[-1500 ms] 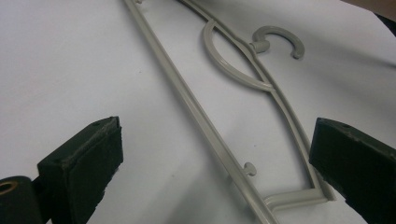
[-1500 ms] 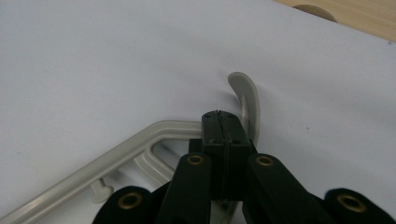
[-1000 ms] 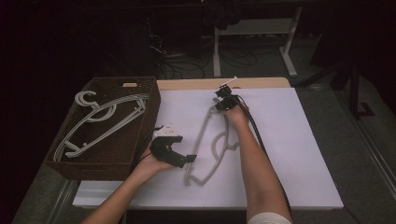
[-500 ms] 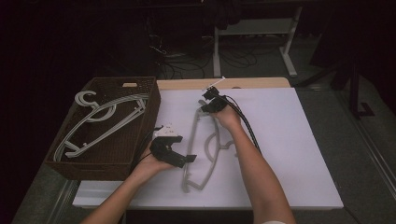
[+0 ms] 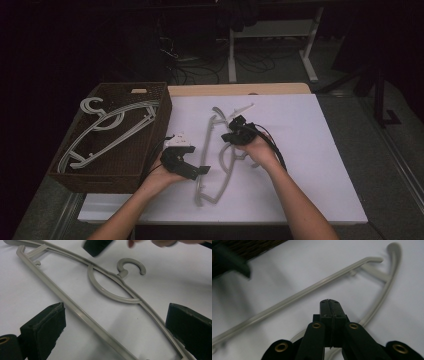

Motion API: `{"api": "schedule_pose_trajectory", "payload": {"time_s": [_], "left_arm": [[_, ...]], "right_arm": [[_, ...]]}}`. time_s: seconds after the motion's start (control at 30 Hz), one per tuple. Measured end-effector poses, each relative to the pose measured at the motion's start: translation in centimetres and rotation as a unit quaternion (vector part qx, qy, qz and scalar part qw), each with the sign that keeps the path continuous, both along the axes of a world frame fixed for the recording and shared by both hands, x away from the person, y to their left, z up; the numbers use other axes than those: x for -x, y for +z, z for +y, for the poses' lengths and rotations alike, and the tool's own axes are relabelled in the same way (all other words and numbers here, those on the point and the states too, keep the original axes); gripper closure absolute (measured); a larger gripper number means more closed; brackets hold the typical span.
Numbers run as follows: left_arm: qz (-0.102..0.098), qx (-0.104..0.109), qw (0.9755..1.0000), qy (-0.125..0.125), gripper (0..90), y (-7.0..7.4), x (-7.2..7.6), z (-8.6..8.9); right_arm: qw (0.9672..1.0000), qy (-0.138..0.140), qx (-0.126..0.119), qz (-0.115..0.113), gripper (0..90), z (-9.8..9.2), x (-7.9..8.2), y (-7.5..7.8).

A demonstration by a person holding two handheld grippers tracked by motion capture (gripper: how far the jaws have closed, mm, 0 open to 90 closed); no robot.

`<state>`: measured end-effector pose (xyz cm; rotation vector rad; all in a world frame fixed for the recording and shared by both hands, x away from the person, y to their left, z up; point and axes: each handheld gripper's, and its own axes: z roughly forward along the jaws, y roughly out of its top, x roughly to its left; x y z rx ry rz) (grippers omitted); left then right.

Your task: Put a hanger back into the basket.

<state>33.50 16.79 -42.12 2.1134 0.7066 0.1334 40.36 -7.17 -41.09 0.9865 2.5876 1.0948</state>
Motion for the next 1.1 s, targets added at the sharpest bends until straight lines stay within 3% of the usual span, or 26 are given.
{"api": "schedule_pose_trajectory", "payload": {"time_s": [0.17, 0.43, 0.67, 0.77, 1.1], "left_arm": [[0.001, 0.001, 1.0000, 0.001, 3.1, 0.0, 0.0, 0.0], [0.000, 0.000, 1.0000, 0.001, 3.1, 0.0, 0.0, 0.1], [0.000, 0.001, 1.0000, 0.002, 3.1, 0.0, 0.0, 0.0], [0.001, -0.001, 1.0000, 0.002, 3.1, 0.0, -0.1, 0.1], [0.002, -0.001, 1.0000, 0.002, 3.1, -0.1, -0.1, 0.1]], "right_arm": [[0.9995, 0.033, 0.002, 0.004, 89.0, 0.3, 3.7, -0.8], [0.9978, 0.062, 0.013, 0.022, 89.1, 0.6, 6.9, -2.0], [0.9955, 0.080, 0.032, 0.039, 89.1, 1.2, 7.9, -3.1], [0.9941, 0.086, 0.055, 0.036, 89.1, 1.5, 8.0, -3.3], [0.9925, 0.073, 0.094, 0.031, 89.2, 0.5, 8.2, -3.3]]}}
